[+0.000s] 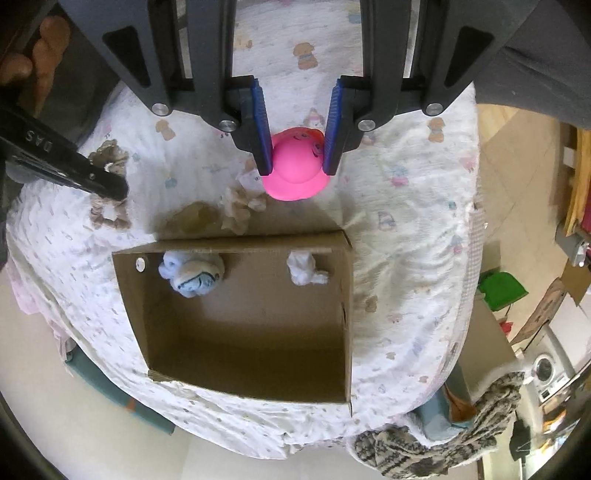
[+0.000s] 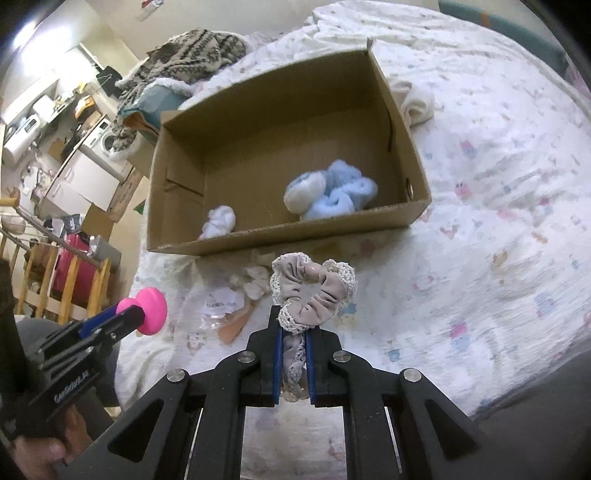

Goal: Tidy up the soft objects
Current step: 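Carry the pink duck and scrunchie into the box with both grippers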

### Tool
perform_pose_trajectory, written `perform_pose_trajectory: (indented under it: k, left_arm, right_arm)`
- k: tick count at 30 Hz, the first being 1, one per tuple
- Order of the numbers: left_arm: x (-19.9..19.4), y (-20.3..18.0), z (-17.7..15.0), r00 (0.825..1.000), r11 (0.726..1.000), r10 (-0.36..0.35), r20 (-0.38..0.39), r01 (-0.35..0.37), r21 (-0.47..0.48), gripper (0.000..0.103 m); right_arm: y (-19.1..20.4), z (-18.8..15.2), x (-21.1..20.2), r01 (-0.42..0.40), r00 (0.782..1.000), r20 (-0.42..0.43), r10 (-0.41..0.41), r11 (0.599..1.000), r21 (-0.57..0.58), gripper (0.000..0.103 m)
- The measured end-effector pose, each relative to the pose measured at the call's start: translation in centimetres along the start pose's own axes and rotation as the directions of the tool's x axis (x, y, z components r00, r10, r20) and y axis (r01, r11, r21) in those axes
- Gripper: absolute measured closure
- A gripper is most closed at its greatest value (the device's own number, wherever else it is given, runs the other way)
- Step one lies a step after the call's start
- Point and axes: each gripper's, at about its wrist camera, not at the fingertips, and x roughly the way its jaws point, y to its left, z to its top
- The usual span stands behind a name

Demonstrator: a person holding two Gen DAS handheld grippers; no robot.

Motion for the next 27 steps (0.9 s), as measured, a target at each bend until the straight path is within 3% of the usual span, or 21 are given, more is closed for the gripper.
perform_pose_trajectory:
  k: [12,27]
  left_arm:
    - [-3.7,1.4,7.0,0.989,1.0,0.02,0.144,-0.018,-0.019,0.078]
    - [1.6,0.5,9.8,0.995,0.999,0.03,0.092,-0.029,-0.012,0.078]
  right_arm:
    - [0.5,4.5,-4.5,-0.109,0.981,0.159,0.108,0.994,-0.001,0.091]
    - [1.2,8.7,-0.2,-0.133,0.983,0.128,0.135,0.991,-0.018,0.091]
